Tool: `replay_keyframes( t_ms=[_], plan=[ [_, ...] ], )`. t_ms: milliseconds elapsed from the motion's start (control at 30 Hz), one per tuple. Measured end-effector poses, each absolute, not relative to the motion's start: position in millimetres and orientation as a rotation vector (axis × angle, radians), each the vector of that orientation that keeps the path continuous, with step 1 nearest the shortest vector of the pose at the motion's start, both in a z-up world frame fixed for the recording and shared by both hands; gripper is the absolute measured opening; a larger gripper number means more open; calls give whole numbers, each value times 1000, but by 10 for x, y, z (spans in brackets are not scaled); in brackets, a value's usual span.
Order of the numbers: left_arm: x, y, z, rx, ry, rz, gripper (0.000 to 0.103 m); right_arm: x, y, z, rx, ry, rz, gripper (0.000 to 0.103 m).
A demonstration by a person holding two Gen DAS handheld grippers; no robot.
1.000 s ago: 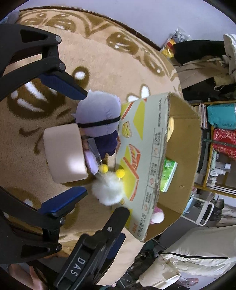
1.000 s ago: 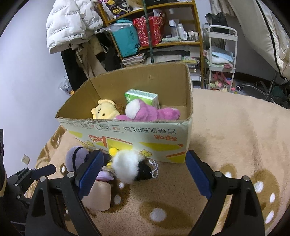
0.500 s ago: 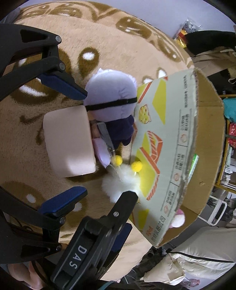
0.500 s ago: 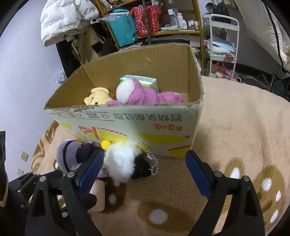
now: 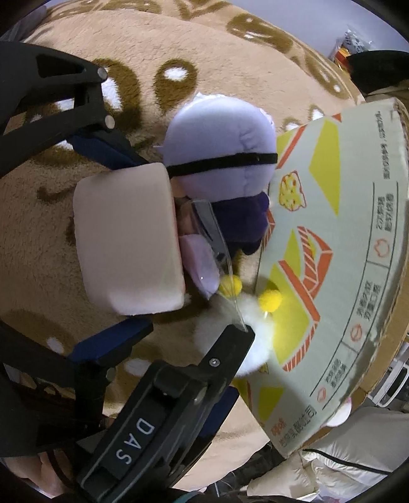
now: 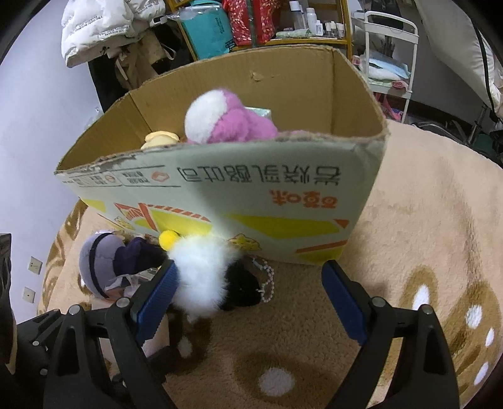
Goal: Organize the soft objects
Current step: 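Grasp the pink cushion with the left tool while the right tool grasps the white fluffy pom-pom plush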
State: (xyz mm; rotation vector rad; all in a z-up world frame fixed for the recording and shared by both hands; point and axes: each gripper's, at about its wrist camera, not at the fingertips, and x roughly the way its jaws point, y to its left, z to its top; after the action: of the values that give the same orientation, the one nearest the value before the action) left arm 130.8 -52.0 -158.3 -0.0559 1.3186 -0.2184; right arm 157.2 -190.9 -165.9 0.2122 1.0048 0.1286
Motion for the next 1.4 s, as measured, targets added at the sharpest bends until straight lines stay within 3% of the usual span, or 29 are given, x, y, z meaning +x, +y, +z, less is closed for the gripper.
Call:
replay_keyframes(
  t_ms=[67,400,533,667,1400],
  plan=[
    [1319,-513,-1600,-65,1320,-205,80,1581,-1884,-1673,196,1012,119,90],
    [1349,-394,-1604,-76,1317,-219,74,1618,-1931,-1750,239,1035,122,84],
    [1370,-417,-1594,-90,1322,-217,74,1634,-1925,-1765,244,1045,124,70],
    [1384,-405,-1600,-88,1324,-217,74,1665,-1808,-1806,198,1075,122,39],
    [1241,-416,-1441,-41,1266,-220,59,1447,-2033,-1587,199,1036,95,36]
  ],
)
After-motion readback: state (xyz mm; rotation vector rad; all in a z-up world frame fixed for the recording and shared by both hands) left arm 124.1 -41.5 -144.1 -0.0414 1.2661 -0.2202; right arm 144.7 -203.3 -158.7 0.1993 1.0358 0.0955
